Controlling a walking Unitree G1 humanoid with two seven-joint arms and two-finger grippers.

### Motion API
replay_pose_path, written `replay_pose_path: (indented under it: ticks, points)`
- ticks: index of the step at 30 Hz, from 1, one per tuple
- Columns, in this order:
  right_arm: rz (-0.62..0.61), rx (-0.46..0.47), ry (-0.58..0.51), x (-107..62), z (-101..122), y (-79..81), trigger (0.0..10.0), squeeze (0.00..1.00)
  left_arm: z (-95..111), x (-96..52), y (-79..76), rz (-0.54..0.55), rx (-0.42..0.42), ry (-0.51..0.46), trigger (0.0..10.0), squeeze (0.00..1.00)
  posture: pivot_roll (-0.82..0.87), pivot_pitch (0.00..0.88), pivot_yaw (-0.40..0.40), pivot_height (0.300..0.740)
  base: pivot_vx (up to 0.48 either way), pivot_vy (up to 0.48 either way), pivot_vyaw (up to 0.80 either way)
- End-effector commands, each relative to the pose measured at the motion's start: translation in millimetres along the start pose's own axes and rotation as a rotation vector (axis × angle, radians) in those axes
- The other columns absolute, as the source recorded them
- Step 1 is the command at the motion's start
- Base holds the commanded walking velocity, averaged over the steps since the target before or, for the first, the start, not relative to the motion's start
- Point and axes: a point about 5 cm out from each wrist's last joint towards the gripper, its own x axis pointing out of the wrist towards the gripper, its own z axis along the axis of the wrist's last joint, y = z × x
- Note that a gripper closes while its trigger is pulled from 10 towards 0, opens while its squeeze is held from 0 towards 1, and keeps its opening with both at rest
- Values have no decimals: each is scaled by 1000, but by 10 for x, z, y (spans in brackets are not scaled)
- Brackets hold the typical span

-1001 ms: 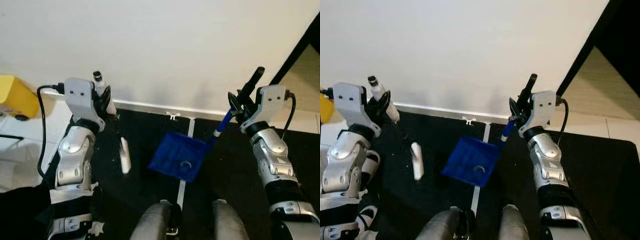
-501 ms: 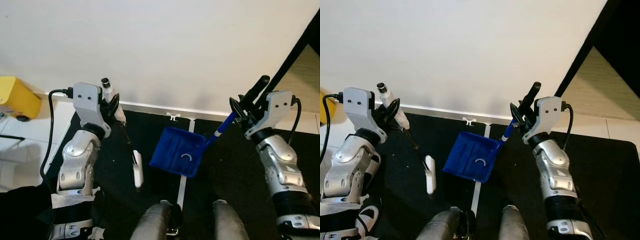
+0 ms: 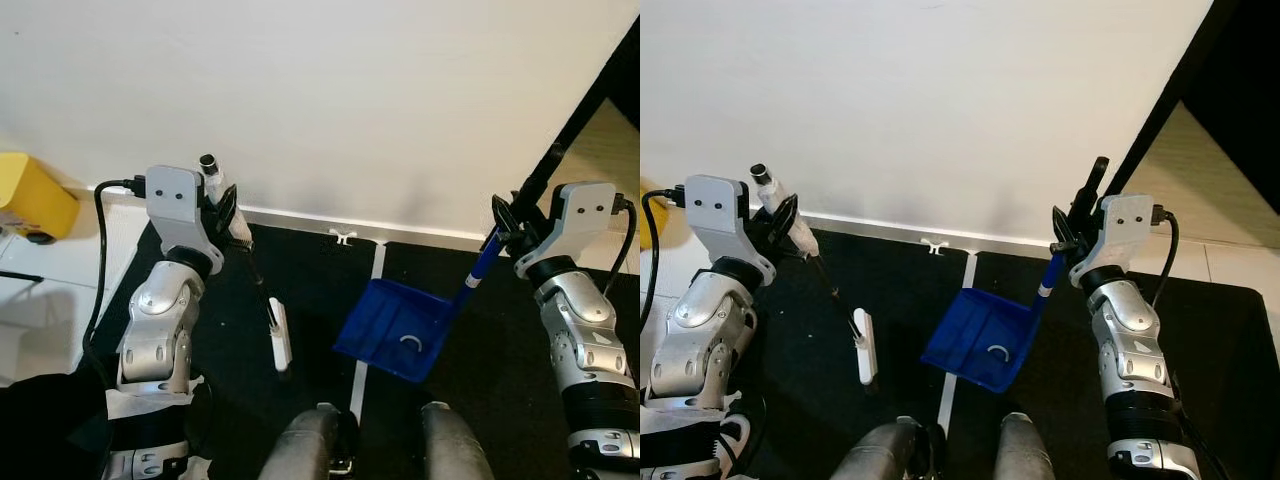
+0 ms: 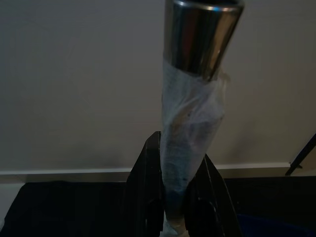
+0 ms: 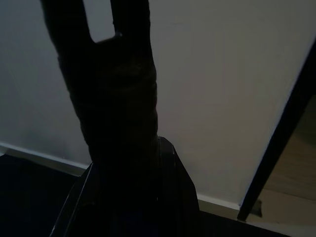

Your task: Sweep floor

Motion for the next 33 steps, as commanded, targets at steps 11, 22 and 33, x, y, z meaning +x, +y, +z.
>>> replay_pose_path:
  ticks: [11, 22, 33]
  points:
    - [-10, 19, 1, 7, -16, 11, 10000, 0, -31, -23, 53, 39, 7, -1, 10000, 0, 22, 138, 81, 740, 394, 0, 0]
    - [-5, 19, 10, 16, -38, 23, 10000, 0, -35, -20, 50, 39, 9, -4, 10000, 0, 25, 139, 81, 740, 445, 0, 0]
    - [-6, 14, 18, 16, -55, 12, 10000, 0, -40, -18, 43, 34, 9, -5, 10000, 0, 24, 137, 81, 740, 446, 0, 0]
